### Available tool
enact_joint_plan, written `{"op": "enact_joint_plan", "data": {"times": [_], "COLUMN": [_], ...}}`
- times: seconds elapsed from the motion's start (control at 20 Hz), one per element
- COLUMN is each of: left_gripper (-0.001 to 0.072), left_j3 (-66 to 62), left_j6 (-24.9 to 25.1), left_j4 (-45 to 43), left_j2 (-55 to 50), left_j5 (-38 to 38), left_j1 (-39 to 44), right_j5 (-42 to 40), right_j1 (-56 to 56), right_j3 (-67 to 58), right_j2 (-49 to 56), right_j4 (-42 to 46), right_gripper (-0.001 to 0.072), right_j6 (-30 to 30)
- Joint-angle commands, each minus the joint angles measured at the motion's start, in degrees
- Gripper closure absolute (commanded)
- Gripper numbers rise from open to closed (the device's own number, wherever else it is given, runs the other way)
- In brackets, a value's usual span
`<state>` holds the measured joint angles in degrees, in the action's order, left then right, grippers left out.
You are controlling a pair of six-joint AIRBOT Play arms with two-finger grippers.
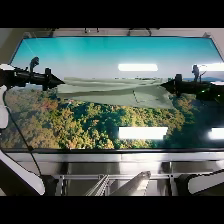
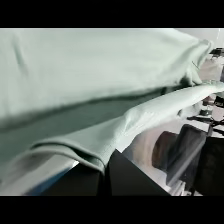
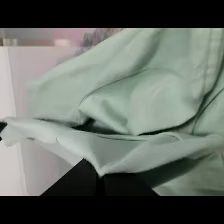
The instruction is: Fold the shirts.
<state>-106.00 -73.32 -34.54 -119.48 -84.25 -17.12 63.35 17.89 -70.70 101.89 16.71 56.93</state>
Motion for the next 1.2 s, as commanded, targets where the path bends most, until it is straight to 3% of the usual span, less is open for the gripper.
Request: {"op": "enact_joint_plan", "data": {"times": [0.0,0.55,0.75,0.8,0.85,0.9,1.0,1.05,1.15], "left_gripper": [0.0689,0.0700,0.0668,0.0499,0.0392,0.0389,0.0389,0.0389,0.0394], "left_j3": [-9.4,-10.7,-10.7,-10.7,-10.7,-10.7,-10.8,-10.8,-10.8], "left_j6": [-1.8,-1.8,-1.8,-1.7,-1.6,-0.5,0.0,-0.1,-0.2], "left_j4": [-0.1,-0.4,2.7,6.6,11.1,15.8,24.1,27.4,29.4], "left_j2": [-9.1,-13.0,-13.0,-13.0,-13.0,-13.0,-12.9,-12.9,-12.0], "left_j5": [0.7,1.8,1.0,0.3,-0.5,-1.3,-2.8,-4.0,-6.8], "left_j1": [2.6,0.3,0.5,0.5,0.5,0.4,-0.8,-1.7,-3.5], "right_j5": [-4.0,-7.0,-6.0,-4.9,-3.7,-1.8,2.6,4.3,5.1], "right_j1": [-1.6,-0.5,-0.5,-0.5,-0.3,0.2,2.4,4.2,7.8], "right_j3": [-4.1,-4.1,-4.1,-4.1,-4.5,-5.2,-8.3,-10.2,-12.9], "right_j2": [6.7,7.8,7.7,7.5,7.2,7.0,6.5,6.1,5.6], "right_j4": [-0.3,2.8,2.7,2.6,2.7,2.8,4.2,5.8,11.1], "right_gripper": [0.0691,0.0691,0.0676,0.0556,0.0432,0.0370,0.0135,0.0062,0.0062], "right_j6": [-2.8,-4.7,-5.1,-5.9,-6.2,-6.2,-6.1,-5.6,-1.1]}}
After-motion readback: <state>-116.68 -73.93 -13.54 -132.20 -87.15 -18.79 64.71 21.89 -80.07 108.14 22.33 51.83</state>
